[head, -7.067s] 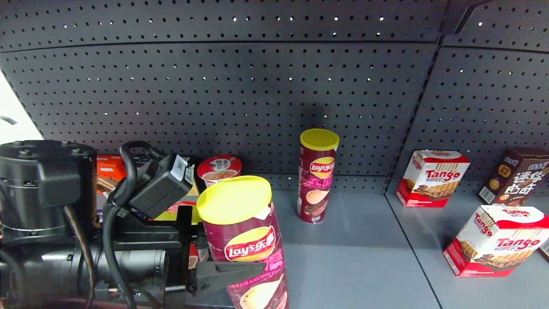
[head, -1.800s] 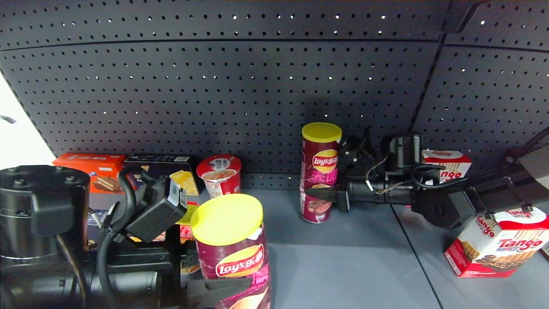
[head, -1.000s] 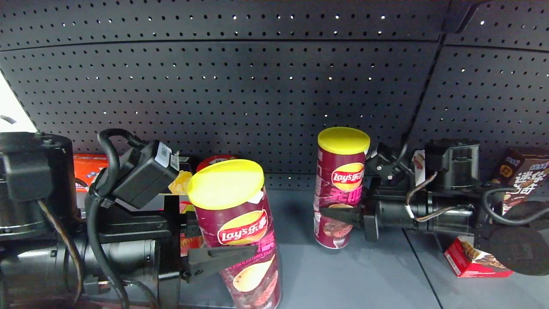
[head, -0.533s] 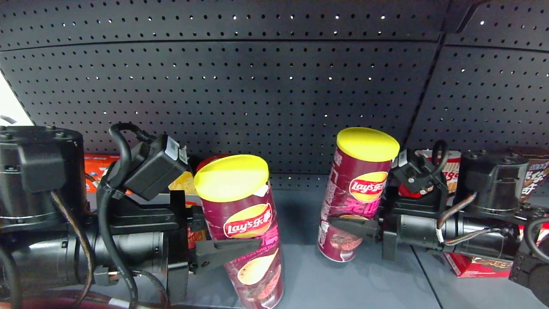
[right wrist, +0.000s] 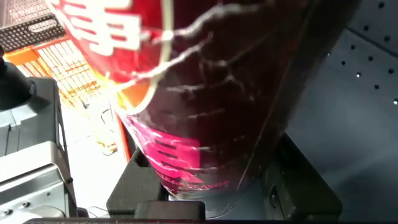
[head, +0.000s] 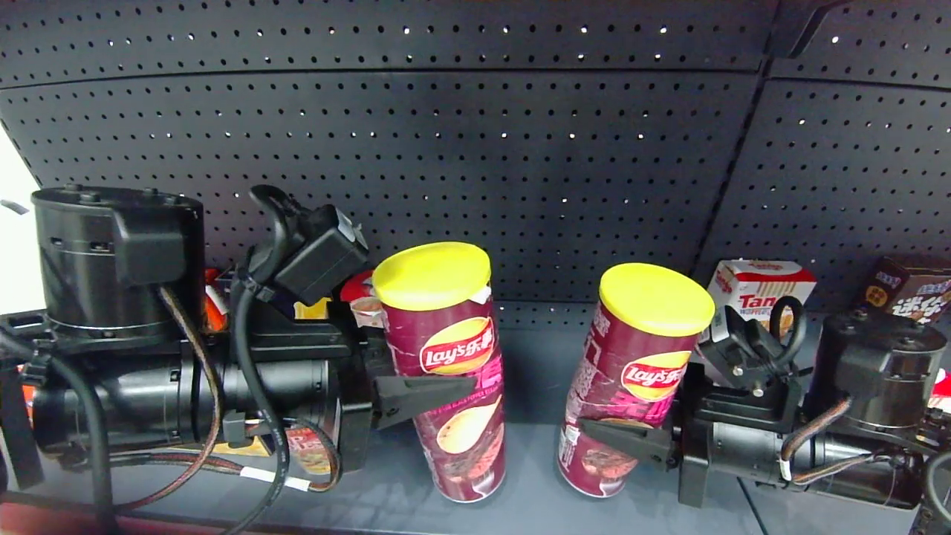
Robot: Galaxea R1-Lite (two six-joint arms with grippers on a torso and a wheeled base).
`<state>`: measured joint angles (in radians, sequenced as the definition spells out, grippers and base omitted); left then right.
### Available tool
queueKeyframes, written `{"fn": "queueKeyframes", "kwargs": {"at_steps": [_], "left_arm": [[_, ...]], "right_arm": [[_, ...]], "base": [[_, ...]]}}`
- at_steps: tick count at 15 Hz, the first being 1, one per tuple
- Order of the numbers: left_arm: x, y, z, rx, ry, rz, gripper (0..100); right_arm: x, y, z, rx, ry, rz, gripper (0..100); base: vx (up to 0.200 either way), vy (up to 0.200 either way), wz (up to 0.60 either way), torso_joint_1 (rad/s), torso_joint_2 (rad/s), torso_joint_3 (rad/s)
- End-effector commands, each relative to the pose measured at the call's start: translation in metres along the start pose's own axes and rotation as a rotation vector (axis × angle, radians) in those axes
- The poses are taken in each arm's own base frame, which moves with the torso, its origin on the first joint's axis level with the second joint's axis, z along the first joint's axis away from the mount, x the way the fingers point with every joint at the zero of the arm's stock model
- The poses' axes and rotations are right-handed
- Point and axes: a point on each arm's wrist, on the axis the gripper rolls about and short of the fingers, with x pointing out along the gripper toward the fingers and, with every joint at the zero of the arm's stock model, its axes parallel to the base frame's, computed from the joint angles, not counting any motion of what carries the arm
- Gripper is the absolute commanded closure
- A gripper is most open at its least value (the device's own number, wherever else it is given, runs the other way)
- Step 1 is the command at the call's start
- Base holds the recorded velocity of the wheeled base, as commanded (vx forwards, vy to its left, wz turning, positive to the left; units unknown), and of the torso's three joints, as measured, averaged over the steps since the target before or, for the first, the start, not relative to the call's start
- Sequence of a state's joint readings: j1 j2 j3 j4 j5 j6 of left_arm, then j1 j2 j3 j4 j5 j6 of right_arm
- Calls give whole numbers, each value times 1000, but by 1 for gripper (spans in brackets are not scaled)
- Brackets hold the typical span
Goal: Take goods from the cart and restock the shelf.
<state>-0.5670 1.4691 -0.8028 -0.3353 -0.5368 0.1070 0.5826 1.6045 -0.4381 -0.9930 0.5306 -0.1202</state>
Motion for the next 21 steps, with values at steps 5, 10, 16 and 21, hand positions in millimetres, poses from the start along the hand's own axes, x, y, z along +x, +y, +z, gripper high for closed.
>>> {"fn": "queueKeyframes", "kwargs": {"at_steps": [5, 10, 16, 21], "left_arm": [[20, 11, 6, -1, 4, -4, 100], [21, 12, 6, -1, 8, -6, 100], [23, 12, 4, -5, 14, -8, 100], [27, 15, 4, 2, 0, -7, 100]], "right_arm": [[4, 3, -16, 18, 35, 17, 100], [9, 2, -21, 23, 50, 26, 100], [17, 1, -25, 23, 53, 36, 100], [16, 0, -28, 28, 59, 35, 100]], "base": [[0, 0, 0, 0, 0, 0], [0, 0, 0, 0, 0, 0], [0, 0, 0, 0, 0, 0], [0, 0, 0, 0, 0, 0]]}}
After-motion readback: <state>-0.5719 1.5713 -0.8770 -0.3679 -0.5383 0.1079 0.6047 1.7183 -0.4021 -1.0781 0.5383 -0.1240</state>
